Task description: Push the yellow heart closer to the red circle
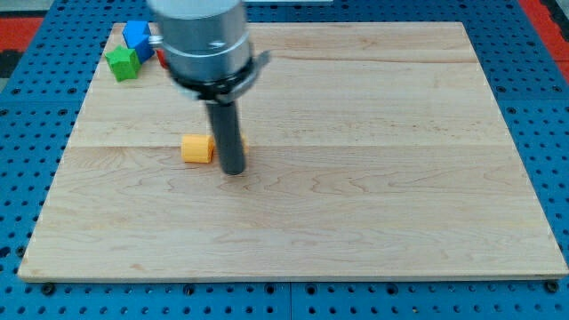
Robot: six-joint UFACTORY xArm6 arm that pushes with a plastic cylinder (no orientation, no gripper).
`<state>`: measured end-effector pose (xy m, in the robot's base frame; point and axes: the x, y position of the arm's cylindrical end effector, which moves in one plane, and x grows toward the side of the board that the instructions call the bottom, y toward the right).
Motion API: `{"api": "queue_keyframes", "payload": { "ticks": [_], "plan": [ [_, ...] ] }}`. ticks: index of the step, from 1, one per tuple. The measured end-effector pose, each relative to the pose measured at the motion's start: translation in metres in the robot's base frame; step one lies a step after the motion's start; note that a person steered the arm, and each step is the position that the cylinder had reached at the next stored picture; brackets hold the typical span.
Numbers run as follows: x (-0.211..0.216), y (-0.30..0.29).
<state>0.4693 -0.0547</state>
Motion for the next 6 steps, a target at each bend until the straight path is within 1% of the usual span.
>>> {"api": "queue_keyframes", "payload": {
  "ticks": [1,2,3,4,6],
  "plan": [
    [-0.034,-0.005],
    [0.004,0.005],
    [0.002,-0.017],
    [-0.016,-0.053],
    [-0.065,-0.062]
  ]
}}
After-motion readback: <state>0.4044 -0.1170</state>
